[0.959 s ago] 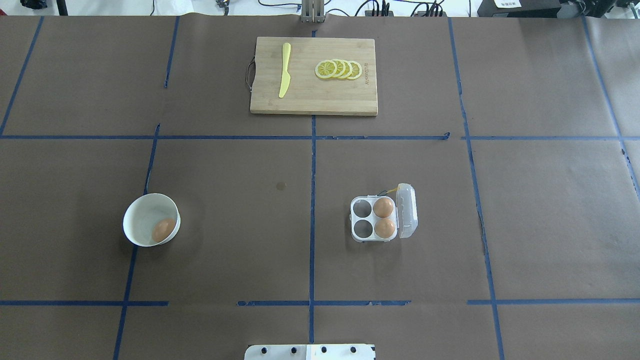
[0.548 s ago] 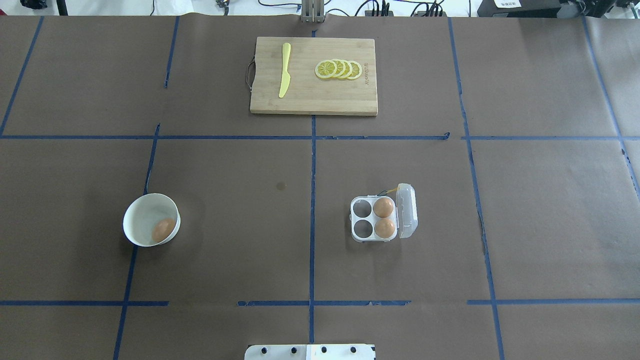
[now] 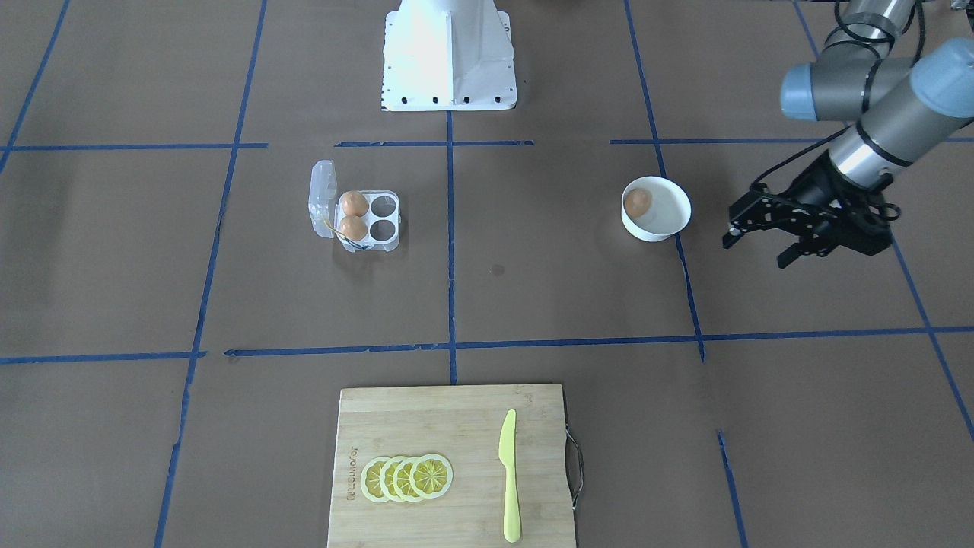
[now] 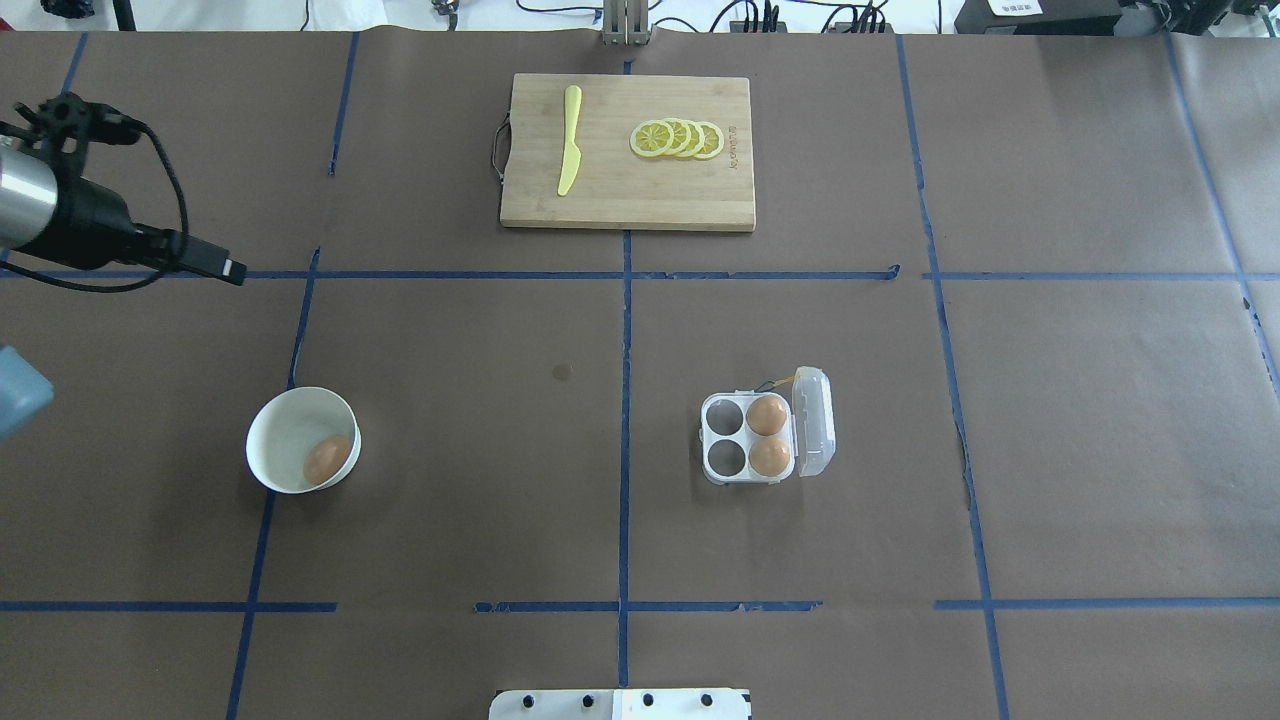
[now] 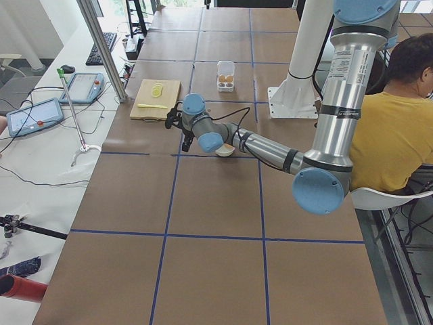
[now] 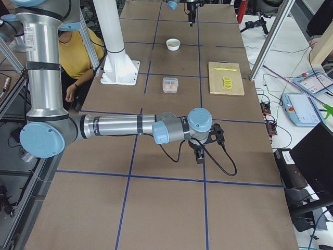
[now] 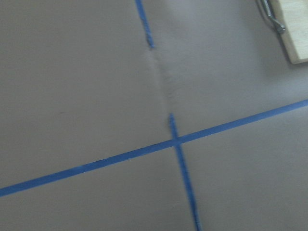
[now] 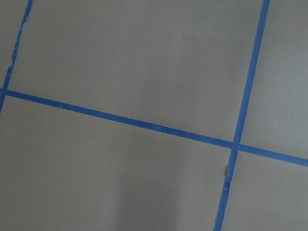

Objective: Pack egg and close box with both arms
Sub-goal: 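Move the left gripper over the white bowl holding the brown egg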

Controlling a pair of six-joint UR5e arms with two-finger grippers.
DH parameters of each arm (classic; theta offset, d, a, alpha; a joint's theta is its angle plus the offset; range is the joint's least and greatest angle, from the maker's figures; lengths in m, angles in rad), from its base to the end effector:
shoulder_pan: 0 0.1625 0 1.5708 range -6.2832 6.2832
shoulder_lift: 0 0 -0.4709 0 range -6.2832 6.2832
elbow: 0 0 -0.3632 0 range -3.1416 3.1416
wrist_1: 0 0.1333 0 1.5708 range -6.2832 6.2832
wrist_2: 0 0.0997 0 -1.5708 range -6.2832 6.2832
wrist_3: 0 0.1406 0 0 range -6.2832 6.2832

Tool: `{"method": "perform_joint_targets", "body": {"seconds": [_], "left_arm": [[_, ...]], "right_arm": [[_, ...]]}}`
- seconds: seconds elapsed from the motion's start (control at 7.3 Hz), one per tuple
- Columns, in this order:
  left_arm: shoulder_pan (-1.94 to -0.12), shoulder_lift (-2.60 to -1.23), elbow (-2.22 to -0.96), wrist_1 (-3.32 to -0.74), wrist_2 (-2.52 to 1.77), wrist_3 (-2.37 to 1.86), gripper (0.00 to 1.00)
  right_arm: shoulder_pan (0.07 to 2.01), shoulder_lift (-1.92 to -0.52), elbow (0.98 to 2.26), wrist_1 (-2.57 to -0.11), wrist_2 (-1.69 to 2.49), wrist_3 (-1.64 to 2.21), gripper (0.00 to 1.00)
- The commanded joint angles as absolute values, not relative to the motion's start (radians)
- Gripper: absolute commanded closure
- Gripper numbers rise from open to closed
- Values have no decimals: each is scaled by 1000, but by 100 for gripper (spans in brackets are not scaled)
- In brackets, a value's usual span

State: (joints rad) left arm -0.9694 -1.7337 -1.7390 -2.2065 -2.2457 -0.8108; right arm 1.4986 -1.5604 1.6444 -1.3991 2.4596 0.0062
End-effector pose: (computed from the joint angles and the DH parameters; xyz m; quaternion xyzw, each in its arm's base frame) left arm 0.2832 -0.4931 0.4894 0.1435 0.5076 0.0657 0.8470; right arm -0.0109 -0.4862 0.6634 0.0983 -0.4306 -0.0843 0.8932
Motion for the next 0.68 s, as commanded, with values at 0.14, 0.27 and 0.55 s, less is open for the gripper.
{"method": "perform_joint_targets", "body": {"seconds": [0.14,0.27,0.55], "left_arm": [[-911,-1714,-1756,-2235,-2328,-870,15],[-908,-1680,-1755,-2273,-2382,-871,17],[-878,-1660,-1744,-2322,-2411,-877,18]], "right_arm": [[1499,-1563,1658,-1396,2461,6,0],[1499,-1563,1658,-1394,2462,6,0],[1499,-1563,1657,-1396,2461,6,0]]}}
